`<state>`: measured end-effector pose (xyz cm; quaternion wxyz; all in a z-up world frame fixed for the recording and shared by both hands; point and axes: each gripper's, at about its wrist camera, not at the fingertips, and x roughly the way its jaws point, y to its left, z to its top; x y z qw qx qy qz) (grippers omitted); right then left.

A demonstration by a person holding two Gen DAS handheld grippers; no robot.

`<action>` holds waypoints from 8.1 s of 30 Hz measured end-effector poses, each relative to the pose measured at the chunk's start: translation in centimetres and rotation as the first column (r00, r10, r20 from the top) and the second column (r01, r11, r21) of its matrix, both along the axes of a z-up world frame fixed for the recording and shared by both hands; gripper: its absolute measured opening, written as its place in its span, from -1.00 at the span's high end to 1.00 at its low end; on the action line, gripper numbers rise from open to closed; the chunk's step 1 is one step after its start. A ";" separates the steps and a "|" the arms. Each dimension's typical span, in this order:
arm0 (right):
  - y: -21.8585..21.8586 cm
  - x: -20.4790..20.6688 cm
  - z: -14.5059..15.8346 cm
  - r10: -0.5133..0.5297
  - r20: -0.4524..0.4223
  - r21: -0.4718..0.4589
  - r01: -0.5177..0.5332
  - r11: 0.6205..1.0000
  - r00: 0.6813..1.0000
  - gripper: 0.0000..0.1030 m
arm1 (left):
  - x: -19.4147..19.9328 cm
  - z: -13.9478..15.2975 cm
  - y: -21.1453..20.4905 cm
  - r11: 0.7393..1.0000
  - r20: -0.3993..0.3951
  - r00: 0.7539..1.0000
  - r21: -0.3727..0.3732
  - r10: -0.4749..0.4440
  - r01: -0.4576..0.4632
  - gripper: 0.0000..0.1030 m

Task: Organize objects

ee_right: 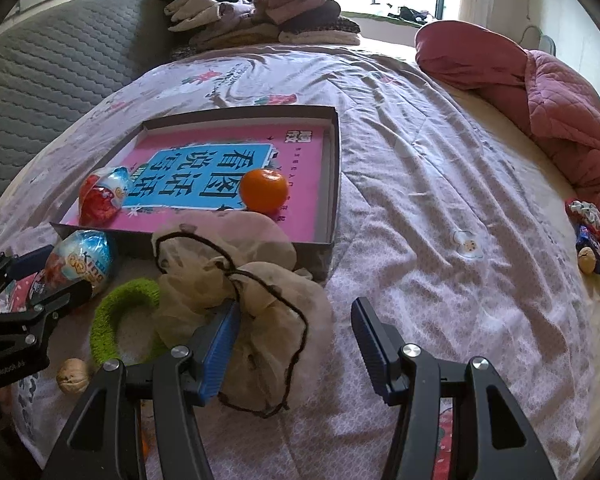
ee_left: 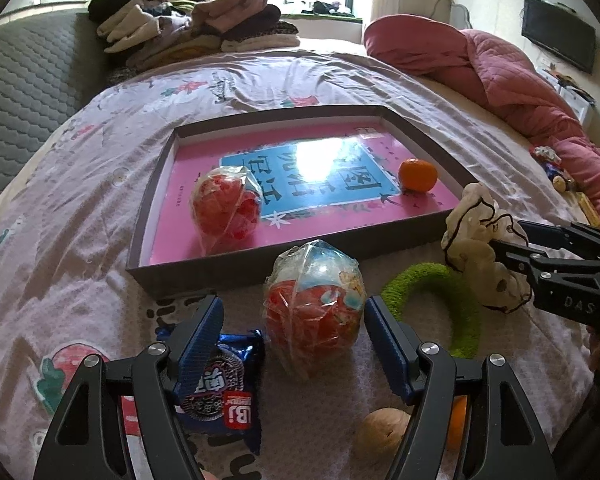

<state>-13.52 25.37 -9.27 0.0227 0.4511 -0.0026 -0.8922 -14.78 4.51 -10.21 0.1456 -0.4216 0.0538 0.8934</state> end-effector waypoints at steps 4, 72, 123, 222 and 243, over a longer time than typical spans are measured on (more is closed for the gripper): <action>0.1 -0.1 -0.1 0.010 0.001 -0.011 -0.010 1.000 1.000 0.05 | -0.2 -0.4 0.2 1.000 0.016 1.000 0.018 -0.005 0.005 -0.44; -1.2 0.4 7.1 0.041 -0.362 -0.099 -0.082 0.992 0.931 0.67 | -1.3 4.2 0.2 0.979 -0.177 0.984 0.202 0.031 0.005 -0.06; -0.6 -6.2 4.2 -0.021 -0.252 -0.058 0.007 0.998 0.968 0.67 | -8.0 2.8 1.0 0.979 -0.156 0.987 0.203 0.027 0.005 -0.06; 1.9 -5.2 3.6 -0.108 -0.211 -0.064 0.097 0.993 0.971 0.07 | -7.6 0.8 3.2 0.986 0.004 0.998 0.159 -0.057 0.056 -0.17; 0.7 -4.6 4.8 -0.055 -0.266 -0.034 0.047 0.998 0.962 0.07 | -6.6 2.3 2.9 0.985 -0.032 0.998 0.162 -0.058 0.062 -0.26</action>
